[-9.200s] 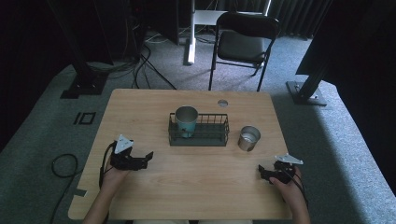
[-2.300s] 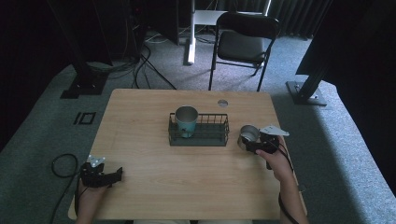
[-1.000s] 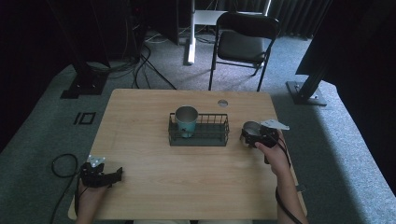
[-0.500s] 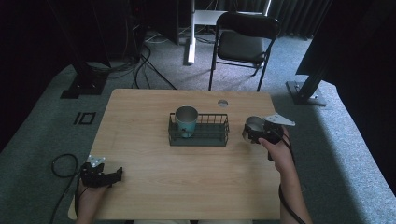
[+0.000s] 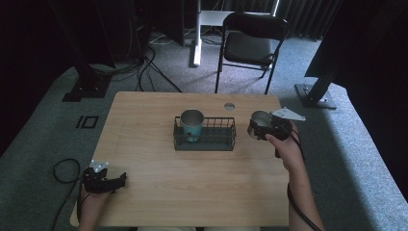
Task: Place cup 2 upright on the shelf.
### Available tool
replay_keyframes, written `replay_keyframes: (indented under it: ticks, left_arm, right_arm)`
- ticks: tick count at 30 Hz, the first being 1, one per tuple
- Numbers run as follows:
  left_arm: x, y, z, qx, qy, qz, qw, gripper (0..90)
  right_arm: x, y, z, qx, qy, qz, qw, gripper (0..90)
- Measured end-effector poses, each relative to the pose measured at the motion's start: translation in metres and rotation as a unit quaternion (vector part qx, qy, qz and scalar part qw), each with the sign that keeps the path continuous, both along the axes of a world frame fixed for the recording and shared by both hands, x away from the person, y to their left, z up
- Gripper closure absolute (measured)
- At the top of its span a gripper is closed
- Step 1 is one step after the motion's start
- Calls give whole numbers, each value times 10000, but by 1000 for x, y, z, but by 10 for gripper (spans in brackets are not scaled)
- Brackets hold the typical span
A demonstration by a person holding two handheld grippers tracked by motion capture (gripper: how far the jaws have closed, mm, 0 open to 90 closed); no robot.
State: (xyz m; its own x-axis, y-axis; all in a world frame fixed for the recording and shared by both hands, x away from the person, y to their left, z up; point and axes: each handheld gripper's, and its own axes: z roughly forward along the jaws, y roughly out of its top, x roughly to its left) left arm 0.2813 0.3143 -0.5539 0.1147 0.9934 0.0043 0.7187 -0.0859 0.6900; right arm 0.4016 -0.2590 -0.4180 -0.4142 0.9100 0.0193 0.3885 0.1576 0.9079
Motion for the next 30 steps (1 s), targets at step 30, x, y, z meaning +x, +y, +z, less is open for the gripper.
replay_keyframes:
  ticks: [30]
  left_arm:
    - [0,0,0,1,1,0,10000,21]
  right_arm:
    - [13,53,31,-6,-158,637,9978,132]
